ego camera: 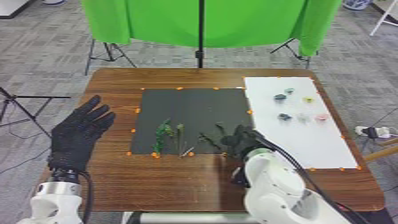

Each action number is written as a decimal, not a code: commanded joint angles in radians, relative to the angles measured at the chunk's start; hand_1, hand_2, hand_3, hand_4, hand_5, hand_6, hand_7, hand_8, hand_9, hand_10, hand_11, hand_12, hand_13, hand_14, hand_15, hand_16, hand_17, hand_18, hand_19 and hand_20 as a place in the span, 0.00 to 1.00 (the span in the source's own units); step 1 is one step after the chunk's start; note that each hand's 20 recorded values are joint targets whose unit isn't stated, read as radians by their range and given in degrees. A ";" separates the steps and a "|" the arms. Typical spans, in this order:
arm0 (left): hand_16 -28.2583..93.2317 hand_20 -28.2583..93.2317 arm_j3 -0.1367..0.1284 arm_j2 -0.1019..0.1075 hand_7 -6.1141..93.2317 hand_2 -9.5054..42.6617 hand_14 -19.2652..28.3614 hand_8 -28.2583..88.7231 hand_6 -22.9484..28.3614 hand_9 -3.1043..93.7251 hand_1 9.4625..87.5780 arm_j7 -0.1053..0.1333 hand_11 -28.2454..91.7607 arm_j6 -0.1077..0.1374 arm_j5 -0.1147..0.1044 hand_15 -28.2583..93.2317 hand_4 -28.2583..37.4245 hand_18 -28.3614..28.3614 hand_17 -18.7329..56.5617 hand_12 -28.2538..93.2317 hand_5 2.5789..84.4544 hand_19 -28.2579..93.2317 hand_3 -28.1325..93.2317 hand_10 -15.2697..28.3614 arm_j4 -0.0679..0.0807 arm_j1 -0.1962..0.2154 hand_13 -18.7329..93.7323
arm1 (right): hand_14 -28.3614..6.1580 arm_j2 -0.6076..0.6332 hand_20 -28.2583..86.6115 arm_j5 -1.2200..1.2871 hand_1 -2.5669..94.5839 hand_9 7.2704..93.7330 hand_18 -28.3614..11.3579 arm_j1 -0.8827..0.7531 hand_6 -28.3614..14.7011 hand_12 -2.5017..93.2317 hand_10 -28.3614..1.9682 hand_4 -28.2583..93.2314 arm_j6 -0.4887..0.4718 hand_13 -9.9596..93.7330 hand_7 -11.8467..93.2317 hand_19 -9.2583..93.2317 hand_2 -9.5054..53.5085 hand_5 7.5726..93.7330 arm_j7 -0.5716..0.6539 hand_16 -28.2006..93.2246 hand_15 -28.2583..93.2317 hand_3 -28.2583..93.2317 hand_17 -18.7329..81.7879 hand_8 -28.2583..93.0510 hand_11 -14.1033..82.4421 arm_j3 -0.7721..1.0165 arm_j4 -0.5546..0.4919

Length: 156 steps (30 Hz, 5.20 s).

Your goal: Arrange flowers

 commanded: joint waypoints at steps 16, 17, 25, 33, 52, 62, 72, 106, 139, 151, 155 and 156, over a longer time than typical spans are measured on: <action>0.16 0.37 0.000 -0.003 0.17 0.33 0.97 0.17 0.67 0.41 0.20 0.006 0.44 0.004 -0.005 0.62 0.06 0.95 0.15 0.32 0.48 0.70 0.89 0.81 0.009 0.028 0.40 | 0.35 0.089 0.74 -0.008 0.24 0.90 0.00 -0.008 0.57 0.25 0.34 0.05 0.163 0.82 0.24 1.00 0.38 0.92 0.043 0.38 0.95 0.83 0.56 0.14 0.68 0.106 -0.059; 0.16 0.37 0.002 -0.006 0.17 0.33 0.97 0.17 0.67 0.41 0.19 0.005 0.44 0.005 -0.007 0.62 0.06 0.95 0.15 0.32 0.48 0.70 0.89 0.81 0.010 0.027 0.40 | 0.35 0.091 0.74 0.000 0.24 0.90 0.00 -0.010 0.57 0.25 0.34 0.05 0.180 0.82 0.24 1.00 0.38 0.92 0.047 0.38 0.95 0.83 0.56 0.14 0.67 0.120 -0.064; 0.16 0.38 0.006 -0.006 0.17 0.33 0.97 0.17 0.67 0.41 0.19 0.007 0.44 0.003 -0.013 0.62 0.04 0.95 0.15 0.32 0.48 0.70 0.88 0.81 0.018 0.023 0.40 | 0.31 0.129 0.65 0.119 0.25 0.87 0.00 -0.063 0.55 0.22 0.30 0.05 0.437 0.77 0.25 0.99 0.38 0.86 -0.047 0.37 0.91 0.83 0.49 0.14 0.58 0.215 -0.080; 0.16 0.38 0.007 0.000 0.17 0.33 0.97 0.17 0.67 0.41 0.18 0.020 0.44 0.006 -0.019 0.62 0.03 0.95 0.15 0.32 0.48 0.70 0.89 0.81 0.016 0.029 0.40 | 0.29 0.127 0.64 0.135 0.25 0.85 0.00 -0.087 0.55 0.22 0.28 0.05 0.451 0.75 0.25 0.98 0.37 0.84 -0.059 0.36 0.90 0.84 0.47 0.14 0.55 0.232 -0.085; 0.16 0.38 0.008 -0.017 0.17 0.33 0.97 0.17 0.67 0.41 0.18 -0.003 0.45 0.002 -0.017 0.62 0.03 0.95 0.15 0.32 0.48 0.70 0.89 0.82 0.023 0.028 0.40 | 0.29 0.118 0.63 0.166 0.25 0.85 0.00 -0.130 0.55 0.21 0.27 0.05 0.424 0.75 0.25 0.98 0.38 0.84 -0.069 0.36 0.90 0.84 0.47 0.14 0.55 0.272 -0.095; 0.16 0.38 0.013 -0.026 0.17 0.34 0.97 0.17 0.66 0.41 0.18 -0.030 0.45 -0.005 -0.010 0.63 0.03 0.95 0.15 0.32 0.48 0.70 0.89 0.82 0.027 0.008 0.40 | 0.30 0.164 0.62 -0.041 0.25 0.79 0.00 0.005 0.52 0.21 0.24 0.05 0.440 0.73 0.25 0.98 0.34 0.72 0.056 0.35 0.91 0.85 0.47 0.14 0.56 0.129 0.003; 0.16 0.38 0.010 0.001 0.17 0.34 0.97 0.17 0.66 0.41 0.18 -0.035 0.44 -0.008 -0.013 0.62 0.02 0.96 0.15 0.31 0.48 0.70 0.88 0.81 0.043 -0.033 0.40 | 0.31 0.252 0.60 -0.133 0.31 0.66 0.00 0.149 0.52 0.20 0.20 0.05 0.346 0.69 0.26 1.00 0.14 0.55 0.107 0.33 0.93 0.89 0.46 0.13 0.61 0.026 0.138; 0.16 0.38 0.022 0.011 0.18 0.33 0.97 0.17 0.66 0.41 0.18 -0.024 0.44 -0.005 -0.015 0.62 0.02 0.95 0.15 0.32 0.48 0.70 0.89 0.82 0.032 -0.049 0.40 | 0.62 0.220 0.68 -0.346 0.63 0.99 0.10 0.475 0.65 0.34 0.68 0.00 0.475 0.87 0.28 1.00 0.00 0.96 0.068 0.39 0.85 0.79 0.61 0.29 0.44 -0.365 0.312; 0.28 0.30 0.130 0.116 0.19 0.33 0.87 0.16 0.67 0.40 0.18 0.010 0.44 0.005 -0.014 0.33 0.01 0.94 0.14 0.32 0.48 0.70 0.89 0.79 0.079 -0.301 0.34 | 0.58 -0.314 0.71 -0.111 0.58 0.93 0.15 0.654 0.71 0.31 0.65 0.00 0.267 0.81 0.30 1.00 0.00 0.89 -0.501 0.40 0.89 0.81 0.52 0.25 0.55 -0.599 0.574; 0.33 0.43 0.157 0.134 0.18 0.35 1.00 0.17 0.72 0.41 0.19 0.044 0.39 0.003 -0.026 0.34 0.03 0.86 0.14 0.35 0.50 0.34 0.89 0.89 0.092 -0.329 0.37 | 0.57 -0.317 0.70 -0.158 0.58 0.86 0.16 0.698 0.72 0.28 0.63 0.00 0.213 0.78 0.28 1.00 0.00 0.83 -0.505 0.39 0.91 0.77 0.49 0.23 0.64 -0.641 0.573; 0.28 0.44 0.150 0.145 0.19 0.34 1.00 0.16 0.71 0.41 0.18 0.064 0.42 0.014 -0.034 0.44 0.03 0.88 0.12 0.34 0.50 0.41 0.89 0.87 0.084 -0.304 0.39 | 0.55 -0.314 0.70 -0.233 0.54 0.84 0.15 0.675 0.73 0.27 0.61 0.00 0.146 0.76 0.28 1.00 0.00 0.80 -0.541 0.39 0.91 0.78 0.47 0.22 0.65 -0.614 0.563; 0.29 0.43 0.148 0.145 0.19 0.35 1.00 0.16 0.72 0.41 0.18 0.063 0.42 0.017 -0.036 0.42 0.03 0.87 0.13 0.34 0.50 0.35 0.89 0.89 0.083 -0.299 0.39 | 0.55 -0.313 0.70 -0.259 0.53 0.83 0.15 0.680 0.72 0.26 0.61 0.00 0.133 0.76 0.28 1.00 0.00 0.78 -0.541 0.39 0.91 0.78 0.47 0.22 0.66 -0.621 0.565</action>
